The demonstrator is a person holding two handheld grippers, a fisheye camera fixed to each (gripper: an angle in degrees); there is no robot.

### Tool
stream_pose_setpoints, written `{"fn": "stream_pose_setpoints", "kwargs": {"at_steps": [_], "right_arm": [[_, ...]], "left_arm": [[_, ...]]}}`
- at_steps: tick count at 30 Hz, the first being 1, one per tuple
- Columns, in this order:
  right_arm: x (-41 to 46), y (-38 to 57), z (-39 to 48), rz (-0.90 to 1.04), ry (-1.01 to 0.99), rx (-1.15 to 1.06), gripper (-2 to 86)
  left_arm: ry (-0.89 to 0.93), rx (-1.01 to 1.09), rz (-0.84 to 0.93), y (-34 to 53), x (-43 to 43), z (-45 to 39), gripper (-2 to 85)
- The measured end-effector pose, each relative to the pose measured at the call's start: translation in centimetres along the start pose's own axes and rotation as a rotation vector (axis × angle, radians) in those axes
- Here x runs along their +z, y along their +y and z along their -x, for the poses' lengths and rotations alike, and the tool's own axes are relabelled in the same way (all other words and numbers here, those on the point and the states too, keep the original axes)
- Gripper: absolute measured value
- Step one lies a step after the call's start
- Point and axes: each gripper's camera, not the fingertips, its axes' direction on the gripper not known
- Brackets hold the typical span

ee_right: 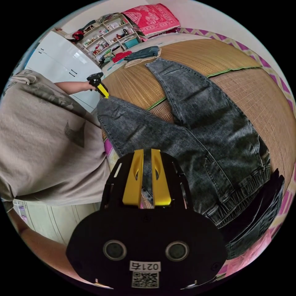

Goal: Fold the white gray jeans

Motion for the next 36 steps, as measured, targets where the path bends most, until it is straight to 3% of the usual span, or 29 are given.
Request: {"fn": "stream_pose_setpoints", "kwargs": {"at_steps": [7,12,17,22,27,29,36], "right_arm": [[0.8,3.9,1.7,-0.052,-0.025,0.027,-0.8],[2.0,7.0,2.7,-0.157,0.079,0.220,-0.7],[2.7,11.0,3.3,-0.299,0.004,0.295,-0.7],[5.5,13.5,4.8,-0.265,0.204,0.350,-0.7],[6.8,17.8,4.2,-0.222,0.338,0.669,-0.2],[7.1,20.4,3.6,-0.246,0.327,0.789,0.3],[12.1,32.9,2.4,-0.410,0.206,1.292,6.7]], "left_arm": [[-0.111,-0.020,-0.027,0.5,-4.7,6.8,-0.9],[0.056,-0.187,-0.096,4.7,-3.7,12.4,-0.4],[0.296,-0.477,-0.767,24.1,-3.9,12.8,-0.2],[0.172,-0.640,-0.836,34.3,-1.4,8.3,3.0],[0.180,-0.751,-0.984,39.6,1.2,5.9,5.8],[0.264,-0.761,-1.025,40.6,4.6,4.4,7.1],[0.385,-0.821,-0.955,43.1,15.0,-1.6,-0.2]]}}
